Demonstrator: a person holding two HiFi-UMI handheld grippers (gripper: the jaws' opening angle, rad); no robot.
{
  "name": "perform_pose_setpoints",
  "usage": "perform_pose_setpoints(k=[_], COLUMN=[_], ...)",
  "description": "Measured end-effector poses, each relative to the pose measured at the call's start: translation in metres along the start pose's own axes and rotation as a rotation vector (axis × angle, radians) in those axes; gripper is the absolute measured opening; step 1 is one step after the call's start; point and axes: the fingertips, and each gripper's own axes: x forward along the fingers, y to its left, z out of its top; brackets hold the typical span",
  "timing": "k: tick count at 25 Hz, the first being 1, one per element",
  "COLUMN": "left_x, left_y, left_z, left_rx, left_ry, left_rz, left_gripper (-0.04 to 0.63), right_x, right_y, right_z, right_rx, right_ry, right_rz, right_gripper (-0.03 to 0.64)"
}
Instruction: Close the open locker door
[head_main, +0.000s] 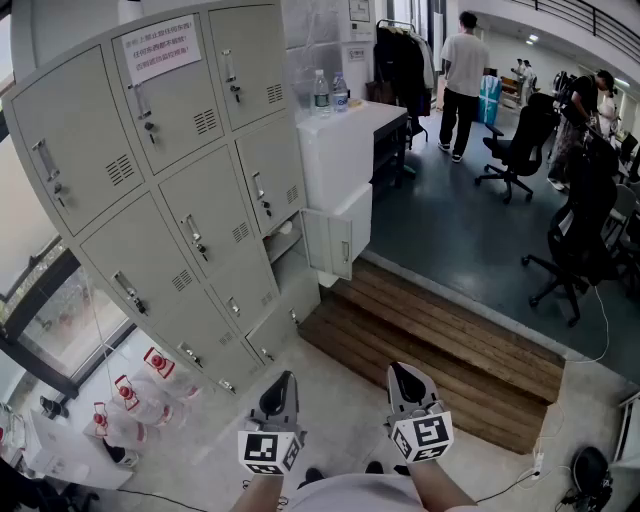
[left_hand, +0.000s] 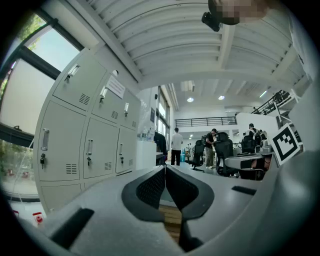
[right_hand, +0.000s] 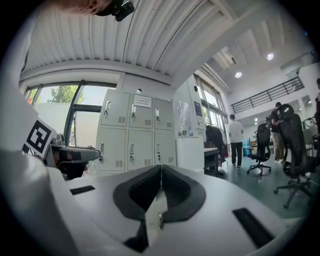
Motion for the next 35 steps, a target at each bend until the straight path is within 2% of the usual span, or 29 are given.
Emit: perform_pose_setpoints(k=[22, 35], left_x=[0.016, 0.042], left_y=[-0.023, -0.069], left_z=[0.001, -0.001], left_rx=[0.011, 0.018], left_ry=[0.007, 0.004], left_rz=[0.015, 0.055], left_gripper=[0.011, 0.011], right_x=[-0.003, -0.008], right_y=[-0.025, -0.086], right_z=[0.004, -0.006], right_rx=[0.022, 0.036], right_ry=[-0.039, -0.016], right_rz=[0.021, 0.05], right_gripper=[0.015, 0.015])
